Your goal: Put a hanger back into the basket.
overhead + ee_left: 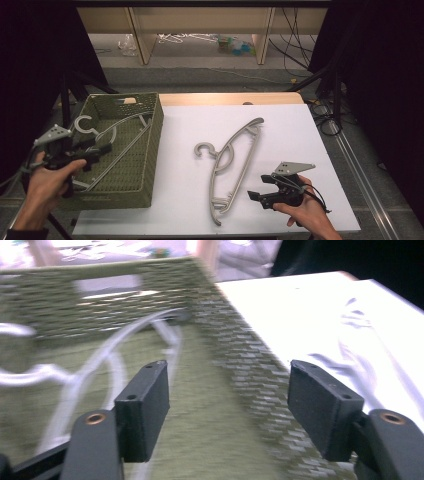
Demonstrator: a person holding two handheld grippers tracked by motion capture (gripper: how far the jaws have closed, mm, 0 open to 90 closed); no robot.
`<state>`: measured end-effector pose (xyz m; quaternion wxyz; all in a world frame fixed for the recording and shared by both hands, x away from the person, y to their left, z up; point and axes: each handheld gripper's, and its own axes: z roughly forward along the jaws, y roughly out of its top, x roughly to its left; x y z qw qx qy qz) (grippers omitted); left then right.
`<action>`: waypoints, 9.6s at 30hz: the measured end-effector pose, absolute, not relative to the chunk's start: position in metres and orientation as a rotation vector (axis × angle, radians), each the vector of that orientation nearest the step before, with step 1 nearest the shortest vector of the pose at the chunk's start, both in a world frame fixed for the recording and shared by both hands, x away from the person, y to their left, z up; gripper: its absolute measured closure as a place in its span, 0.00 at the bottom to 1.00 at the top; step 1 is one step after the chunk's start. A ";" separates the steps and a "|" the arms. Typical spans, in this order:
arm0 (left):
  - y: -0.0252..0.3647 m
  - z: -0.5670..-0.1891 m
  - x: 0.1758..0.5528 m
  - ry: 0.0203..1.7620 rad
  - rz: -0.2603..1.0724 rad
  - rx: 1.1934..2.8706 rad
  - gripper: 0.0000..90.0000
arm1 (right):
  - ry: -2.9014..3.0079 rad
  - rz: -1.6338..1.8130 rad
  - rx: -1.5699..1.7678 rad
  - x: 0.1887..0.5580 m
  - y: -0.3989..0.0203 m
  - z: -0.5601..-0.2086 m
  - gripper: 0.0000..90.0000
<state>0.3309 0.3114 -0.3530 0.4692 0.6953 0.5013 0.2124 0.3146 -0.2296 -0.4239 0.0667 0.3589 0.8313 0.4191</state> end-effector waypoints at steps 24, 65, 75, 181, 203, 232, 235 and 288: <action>0.173 -0.405 0.268 0.836 0.347 1.798 0.20 | 2.452 1.285 1.178 0.314 -0.223 -0.434 0.25; 0.162 -0.428 0.249 0.788 0.343 1.846 0.23 | 2.779 0.672 1.114 0.363 -0.071 -0.469 0.43; 0.163 -0.428 0.248 0.781 0.340 1.844 0.25 | 2.870 0.591 1.094 0.362 -0.085 -0.463 0.53; 0.104 -0.436 0.298 0.421 0.533 2.099 0.29 | 3.070 0.919 0.472 0.333 -0.201 -0.393 0.91; 0.091 -0.439 0.313 0.049 0.465 2.262 0.74 | 3.081 0.943 0.351 0.326 -0.199 -0.388 0.88; 0.112 -0.418 0.340 0.725 0.168 2.012 0.88 | 2.694 1.124 0.768 0.326 -0.207 -0.371 0.34; 0.118 -0.413 0.341 0.769 0.143 1.954 0.88 | 2.689 1.122 0.795 0.324 -0.208 -0.379 0.34; 0.343 -0.310 0.395 1.163 0.461 1.616 0.88 | 2.713 1.016 0.884 0.320 -0.213 -0.429 0.30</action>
